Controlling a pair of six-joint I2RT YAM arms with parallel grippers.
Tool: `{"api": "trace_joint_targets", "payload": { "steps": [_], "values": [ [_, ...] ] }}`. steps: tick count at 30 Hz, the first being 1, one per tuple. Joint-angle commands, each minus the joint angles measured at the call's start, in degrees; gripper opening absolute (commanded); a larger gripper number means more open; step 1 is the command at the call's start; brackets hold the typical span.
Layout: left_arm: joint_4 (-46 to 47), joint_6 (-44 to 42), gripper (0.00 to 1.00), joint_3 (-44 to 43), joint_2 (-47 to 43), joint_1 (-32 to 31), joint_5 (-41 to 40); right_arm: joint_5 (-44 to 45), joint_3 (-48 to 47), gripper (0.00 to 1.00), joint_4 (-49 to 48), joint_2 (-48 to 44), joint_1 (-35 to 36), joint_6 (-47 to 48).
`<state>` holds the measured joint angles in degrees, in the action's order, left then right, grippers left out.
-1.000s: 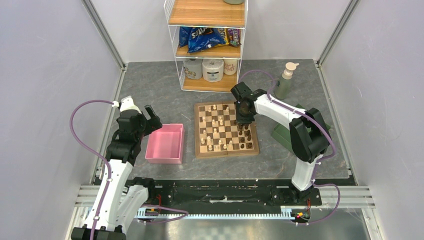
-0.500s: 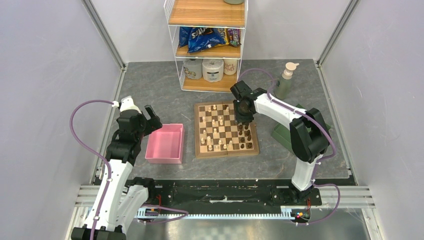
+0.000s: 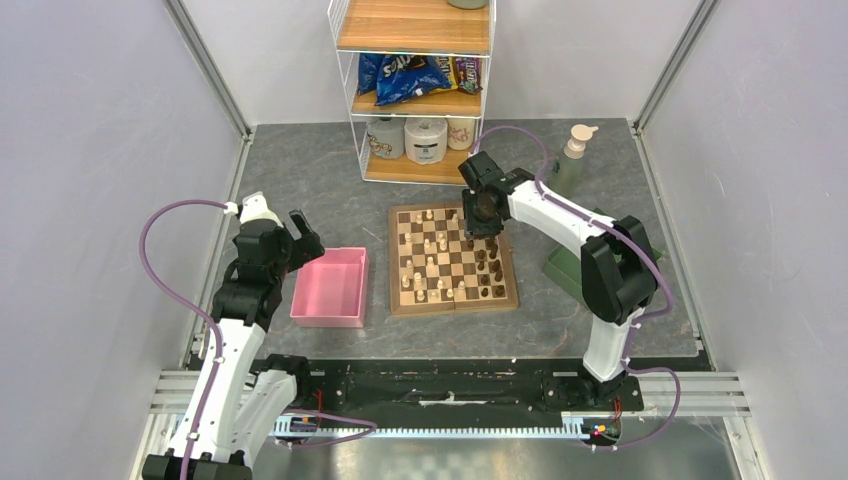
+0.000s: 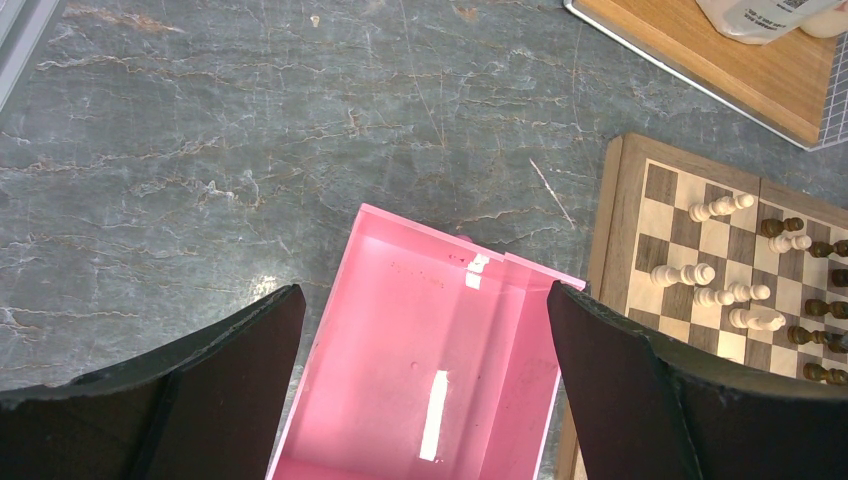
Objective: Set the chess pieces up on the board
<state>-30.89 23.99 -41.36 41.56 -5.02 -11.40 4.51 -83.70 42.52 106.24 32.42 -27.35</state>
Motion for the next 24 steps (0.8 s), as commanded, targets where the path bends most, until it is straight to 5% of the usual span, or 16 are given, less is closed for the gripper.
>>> {"api": "trace_joint_targets", "payload": {
  "steps": [1,24],
  "values": [
    [1.72,1.5,0.99,-0.85,-0.27,-0.02,0.5,-0.66,-2.9,0.4,-0.79,1.71,0.35,0.61],
    [1.71,1.41,0.99,-0.84,-0.38,0.0,0.22,2.04,-4.1,0.21,0.88,5.03,0.72,-0.03]
  ]
}}
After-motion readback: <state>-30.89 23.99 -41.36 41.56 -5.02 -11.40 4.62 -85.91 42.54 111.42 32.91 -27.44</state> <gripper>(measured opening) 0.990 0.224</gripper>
